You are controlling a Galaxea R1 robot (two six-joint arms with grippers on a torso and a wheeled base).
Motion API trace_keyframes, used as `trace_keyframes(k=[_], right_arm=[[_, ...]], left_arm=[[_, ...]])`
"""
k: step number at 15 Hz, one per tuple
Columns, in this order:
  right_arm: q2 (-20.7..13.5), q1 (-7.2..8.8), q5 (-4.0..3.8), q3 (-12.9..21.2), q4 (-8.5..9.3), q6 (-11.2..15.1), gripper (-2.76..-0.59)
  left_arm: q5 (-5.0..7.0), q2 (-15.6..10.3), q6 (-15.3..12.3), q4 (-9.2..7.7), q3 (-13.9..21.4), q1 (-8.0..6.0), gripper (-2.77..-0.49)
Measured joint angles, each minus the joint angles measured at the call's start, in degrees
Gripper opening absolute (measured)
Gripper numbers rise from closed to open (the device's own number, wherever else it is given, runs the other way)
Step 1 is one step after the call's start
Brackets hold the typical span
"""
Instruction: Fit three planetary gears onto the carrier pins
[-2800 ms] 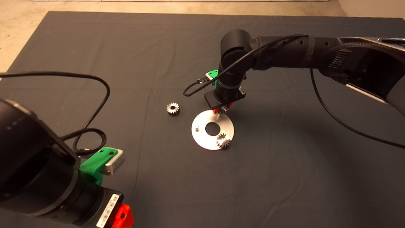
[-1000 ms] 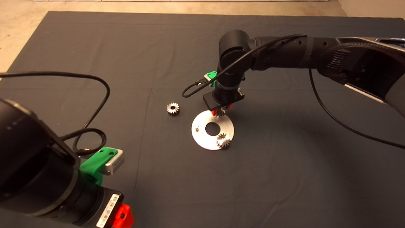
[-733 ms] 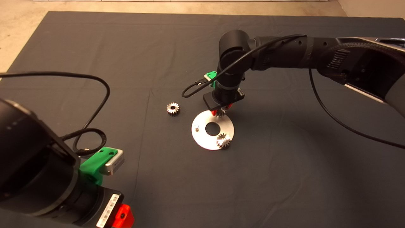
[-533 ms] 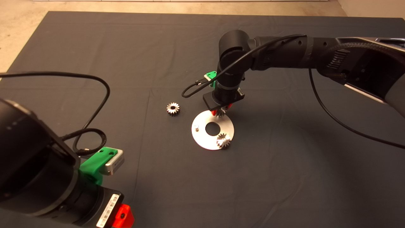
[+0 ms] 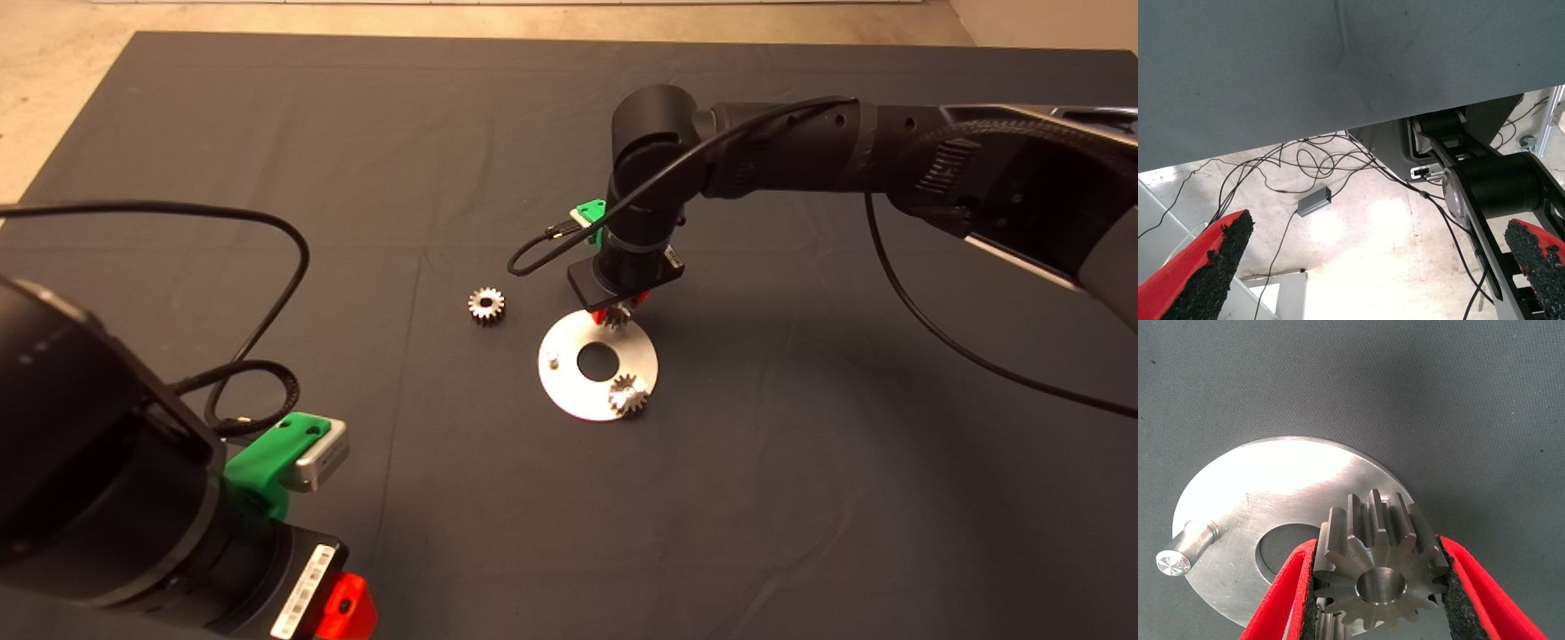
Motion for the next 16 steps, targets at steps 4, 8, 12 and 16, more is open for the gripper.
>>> trace_keyframes(k=[4,8,12,16], right_arm=[[0.0,0.02,0.00,0.0,-0.55,-0.1,-2.29],[0.0,0.50,-0.02,0.0,-0.85,-0.2,-2.29],[0.0,0.76,-0.02,0.0,-1.22,-0.1,-2.29],[0.1,0.77,0.00,0.0,-1.24,-0.1,-2.29]], left_arm=[[-0.02,0.0,0.0,-0.01,0.0,-0.01,-0.51],[-0.01,0.0,0.0,0.00,0.0,-0.01,-0.51],[0.01,0.0,0.0,0.00,0.0,-0.01,-0.51],[0.00,0.0,0.0,0.00,0.0,-0.01,-0.51]])
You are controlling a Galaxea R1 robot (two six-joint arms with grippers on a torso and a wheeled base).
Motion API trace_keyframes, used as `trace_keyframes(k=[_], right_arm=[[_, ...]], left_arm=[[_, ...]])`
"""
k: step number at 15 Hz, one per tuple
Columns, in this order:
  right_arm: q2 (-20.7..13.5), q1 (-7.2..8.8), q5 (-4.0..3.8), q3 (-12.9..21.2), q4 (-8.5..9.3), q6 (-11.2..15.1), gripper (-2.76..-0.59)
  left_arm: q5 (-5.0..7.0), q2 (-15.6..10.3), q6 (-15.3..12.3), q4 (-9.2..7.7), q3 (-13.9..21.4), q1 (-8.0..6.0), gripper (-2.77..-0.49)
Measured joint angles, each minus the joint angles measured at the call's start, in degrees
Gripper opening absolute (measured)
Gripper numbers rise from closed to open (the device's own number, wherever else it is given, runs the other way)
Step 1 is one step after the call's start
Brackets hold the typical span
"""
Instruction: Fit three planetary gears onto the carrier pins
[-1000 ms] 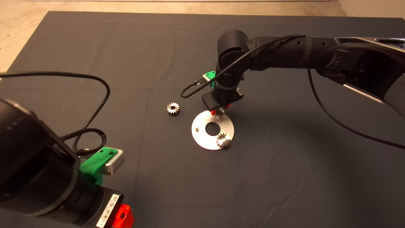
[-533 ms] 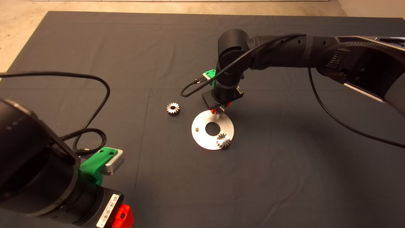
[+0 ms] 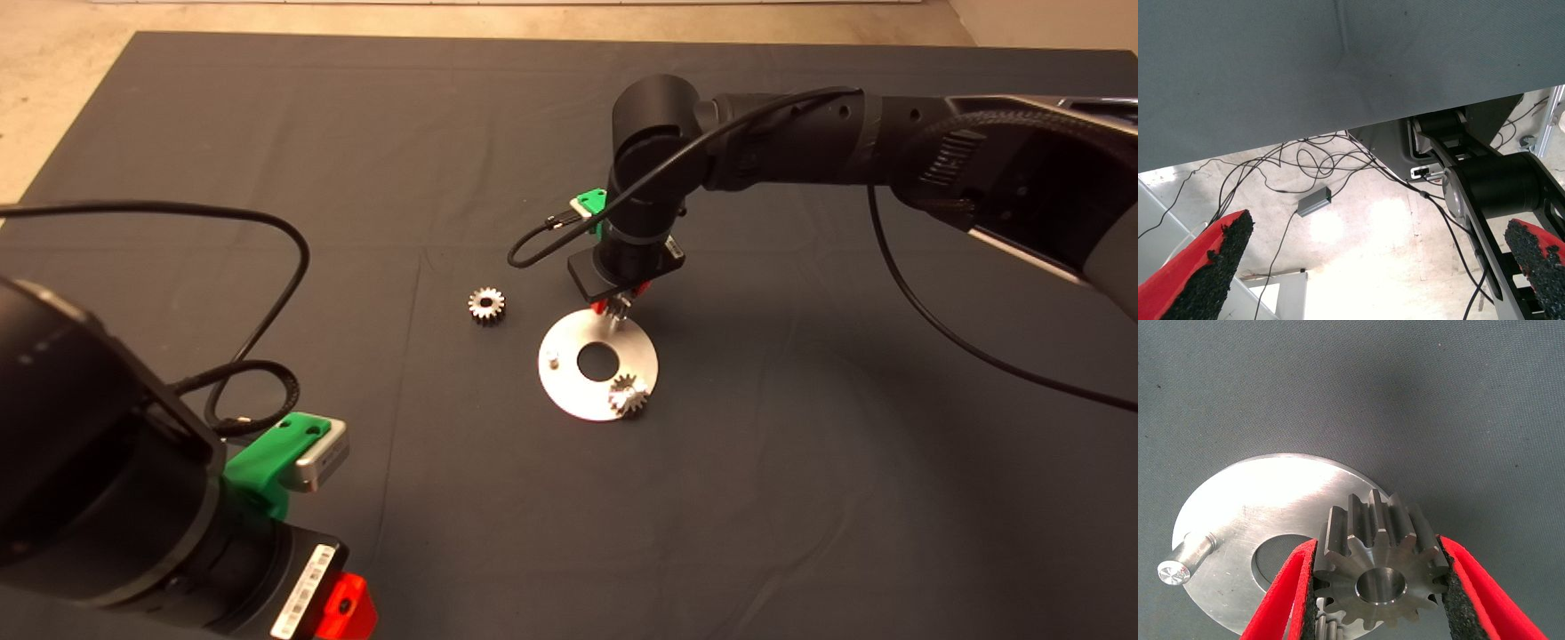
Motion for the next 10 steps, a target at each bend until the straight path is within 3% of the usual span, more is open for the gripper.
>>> trace_keyframes(k=[10], right_arm=[[0.0,-0.01,0.00,0.0,0.02,0.4,-2.28]], left_arm=[[-0.02,0.0,0.0,-0.02,0.0,0.00,-0.51]])
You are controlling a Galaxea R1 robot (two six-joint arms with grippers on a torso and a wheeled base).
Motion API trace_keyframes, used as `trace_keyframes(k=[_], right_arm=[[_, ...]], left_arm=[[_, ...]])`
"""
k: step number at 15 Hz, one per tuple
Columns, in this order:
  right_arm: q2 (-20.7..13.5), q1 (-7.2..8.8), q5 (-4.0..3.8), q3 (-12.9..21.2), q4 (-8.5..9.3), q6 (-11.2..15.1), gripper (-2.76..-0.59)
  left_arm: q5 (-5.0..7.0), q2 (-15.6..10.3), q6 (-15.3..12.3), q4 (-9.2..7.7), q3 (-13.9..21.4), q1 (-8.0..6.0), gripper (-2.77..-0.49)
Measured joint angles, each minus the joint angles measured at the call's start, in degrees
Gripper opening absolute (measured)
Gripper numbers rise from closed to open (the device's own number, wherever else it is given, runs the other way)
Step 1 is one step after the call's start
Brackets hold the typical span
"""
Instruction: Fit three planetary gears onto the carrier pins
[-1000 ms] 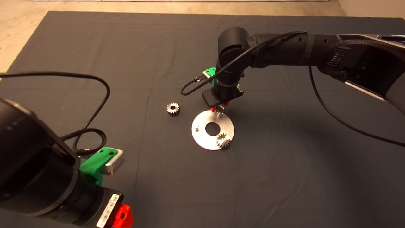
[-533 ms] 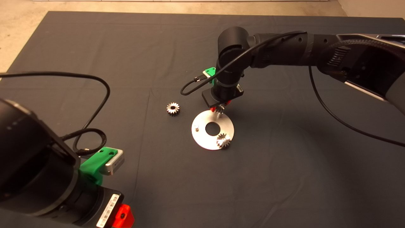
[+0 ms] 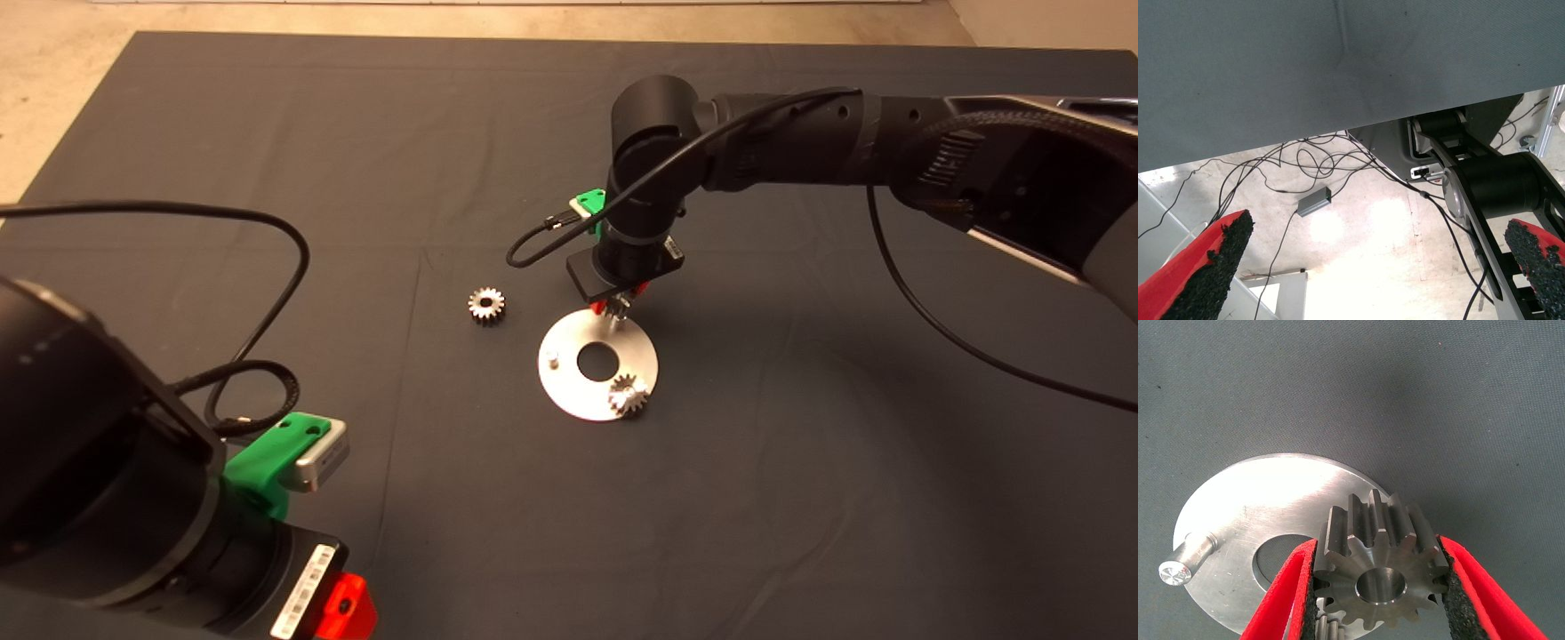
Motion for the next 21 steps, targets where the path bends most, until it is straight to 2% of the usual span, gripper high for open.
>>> trace_keyframes(k=[4,7,16,21], right_arm=[[-0.2,-0.06,0.02,0.0,0.10,0.6,-2.29],[-0.3,-0.80,-0.02,0.0,0.17,0.7,-2.29],[-0.5,-0.80,0.02,0.3,0.35,1.0,-2.29],[-0.5,-0.83,0.00,1.7,0.69,1.1,-2.29]], left_arm=[[0.00,0.0,0.0,0.00,0.0,0.00,-0.51],[0.01,0.0,0.0,0.01,0.0,0.00,-0.51],[0.00,0.0,0.0,0.00,0.0,0.01,-0.51],[0.00,0.0,0.0,0.00,0.0,0.00,-0.51]])
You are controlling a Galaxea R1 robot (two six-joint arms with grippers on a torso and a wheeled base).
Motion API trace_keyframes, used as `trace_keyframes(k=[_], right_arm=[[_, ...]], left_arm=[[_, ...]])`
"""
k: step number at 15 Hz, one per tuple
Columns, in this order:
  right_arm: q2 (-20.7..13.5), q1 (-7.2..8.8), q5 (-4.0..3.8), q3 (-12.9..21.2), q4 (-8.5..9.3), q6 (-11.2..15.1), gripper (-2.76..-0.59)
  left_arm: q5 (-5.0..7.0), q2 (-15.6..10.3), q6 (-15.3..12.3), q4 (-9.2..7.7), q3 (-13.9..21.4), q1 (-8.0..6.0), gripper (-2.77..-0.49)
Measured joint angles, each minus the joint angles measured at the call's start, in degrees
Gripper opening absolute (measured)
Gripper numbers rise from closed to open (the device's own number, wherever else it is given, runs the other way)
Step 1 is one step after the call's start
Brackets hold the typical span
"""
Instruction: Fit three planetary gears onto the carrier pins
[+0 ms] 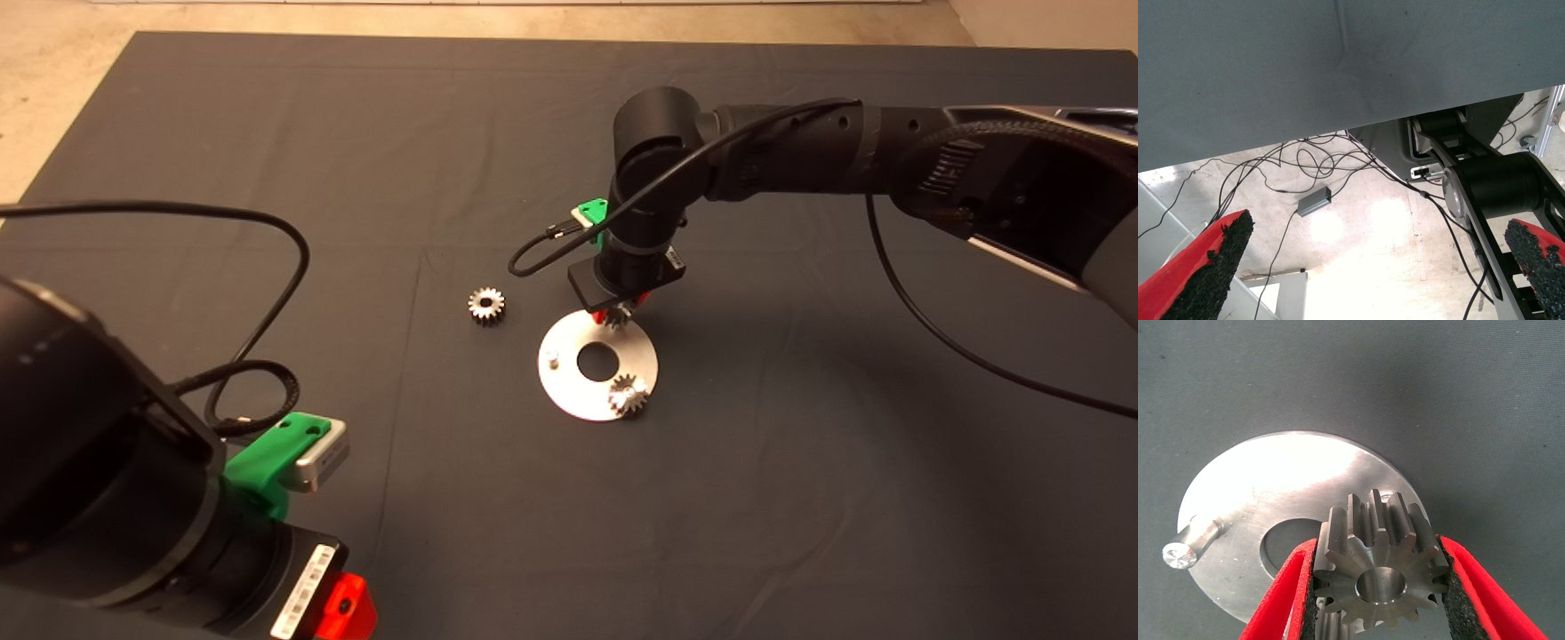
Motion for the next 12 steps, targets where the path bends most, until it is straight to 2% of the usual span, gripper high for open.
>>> trace_keyframes(k=[7,12], right_arm=[[-2.3,0.02,-0.03,1.1,0.18,0.4,-2.29],[-2.5,0.02,0.02,1.6,0.18,0.4,-2.29]], left_arm=[[0.00,0.0,0.0,0.00,0.0,0.00,-0.51],[0.01,0.0,0.0,0.00,0.0,0.00,-0.51]])
